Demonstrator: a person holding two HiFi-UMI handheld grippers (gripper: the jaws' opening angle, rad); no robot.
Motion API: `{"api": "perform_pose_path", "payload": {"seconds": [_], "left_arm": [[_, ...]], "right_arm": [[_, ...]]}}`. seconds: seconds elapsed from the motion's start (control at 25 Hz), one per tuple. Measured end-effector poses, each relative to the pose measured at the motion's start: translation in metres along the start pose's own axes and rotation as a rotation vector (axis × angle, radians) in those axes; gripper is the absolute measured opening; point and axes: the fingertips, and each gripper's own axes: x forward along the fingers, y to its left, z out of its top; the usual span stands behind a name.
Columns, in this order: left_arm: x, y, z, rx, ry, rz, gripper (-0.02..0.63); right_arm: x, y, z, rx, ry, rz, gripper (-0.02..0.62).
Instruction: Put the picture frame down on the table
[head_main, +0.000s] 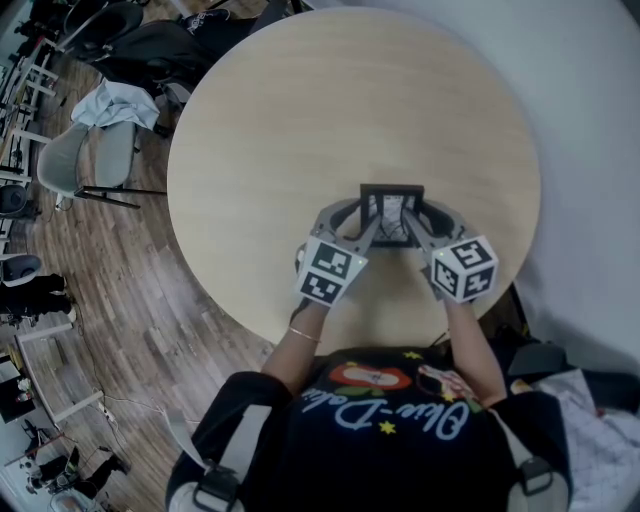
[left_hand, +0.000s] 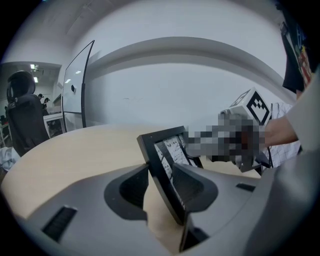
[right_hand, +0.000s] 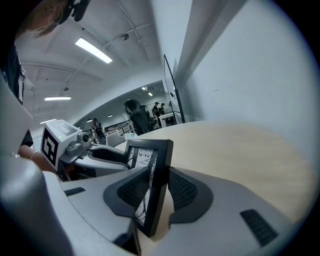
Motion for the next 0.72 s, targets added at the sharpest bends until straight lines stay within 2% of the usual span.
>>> {"api": "perform_pose_path", "payload": {"seconds": [0.72], "left_arm": [[0.022,0.023,-0.010,-0.104,-0.008,-0.003,0.137]], "right_arm": [[0.030,-0.019,-0.004,0.044,0.061,-0.038,0.106]]}}
